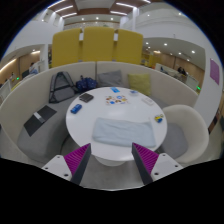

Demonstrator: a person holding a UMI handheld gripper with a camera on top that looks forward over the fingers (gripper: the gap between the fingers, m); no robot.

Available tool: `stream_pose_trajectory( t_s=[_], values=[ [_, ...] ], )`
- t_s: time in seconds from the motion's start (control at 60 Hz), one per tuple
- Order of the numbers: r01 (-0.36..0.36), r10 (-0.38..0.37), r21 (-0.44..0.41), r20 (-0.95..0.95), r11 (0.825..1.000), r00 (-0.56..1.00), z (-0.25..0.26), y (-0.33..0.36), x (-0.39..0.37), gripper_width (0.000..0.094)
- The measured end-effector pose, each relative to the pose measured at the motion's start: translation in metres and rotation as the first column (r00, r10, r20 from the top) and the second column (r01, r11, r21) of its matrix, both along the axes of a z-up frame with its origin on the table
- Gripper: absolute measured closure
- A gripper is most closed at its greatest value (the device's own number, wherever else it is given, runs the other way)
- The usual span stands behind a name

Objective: Fold towel

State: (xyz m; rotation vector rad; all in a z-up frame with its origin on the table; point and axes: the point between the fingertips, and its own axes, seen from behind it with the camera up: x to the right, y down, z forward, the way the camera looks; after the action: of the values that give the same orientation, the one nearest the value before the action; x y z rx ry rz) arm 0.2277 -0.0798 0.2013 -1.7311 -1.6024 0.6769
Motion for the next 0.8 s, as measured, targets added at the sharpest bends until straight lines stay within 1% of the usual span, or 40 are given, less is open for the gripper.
stream_pose_trajectory(
  t_s=[0.067, 0.167, 0.317, 0.383, 0.433, 0.567, 0.633, 0.7, 0.733, 0.767, 0.8],
  values=[
    [-0.036, 0.036, -0.009, -0.003, 0.999, 0.999, -0.008, -0.022, -0.021, 0.0067],
    [-0.058, 0.057, -0.013, -0.007, 0.998, 0.998, -0.026, -0.044, -0.059, 0.0069],
    [-0.037, 0.037, -0.002, -0.011, 0.999, 0.999, -0.062, -0.05, -0.117, 0.0071],
    [-0.035, 0.035, 0.011, -0.001, 0.999, 0.999, -0.087, -0.048, -0.144, 0.007],
    [-0.021, 0.02, 0.027, 0.011, 0.999, 1.0, -0.107, -0.046, -0.162, 0.0065],
    [-0.002, 0.001, 0.036, 0.043, 0.999, 0.999, -0.165, -0.043, -0.209, 0.0068],
    [-0.001, -0.001, 0.03, 0.068, 1.0, 0.998, -0.195, -0.042, -0.226, 0.0069],
    [0.016, -0.018, 0.024, 0.09, 1.0, 0.996, -0.218, -0.04, -0.235, 0.0071],
    [0.02, -0.02, 0.008, 0.098, 1.0, 0.995, -0.225, -0.04, -0.238, 0.0082],
    [0.029, -0.027, -0.019, 0.075, 0.999, 0.997, -0.227, -0.041, -0.244, 0.0283],
    [0.035, -0.033, -0.027, 0.074, 0.999, 0.997, -0.229, -0.039, -0.245, 0.0484]
  ],
)
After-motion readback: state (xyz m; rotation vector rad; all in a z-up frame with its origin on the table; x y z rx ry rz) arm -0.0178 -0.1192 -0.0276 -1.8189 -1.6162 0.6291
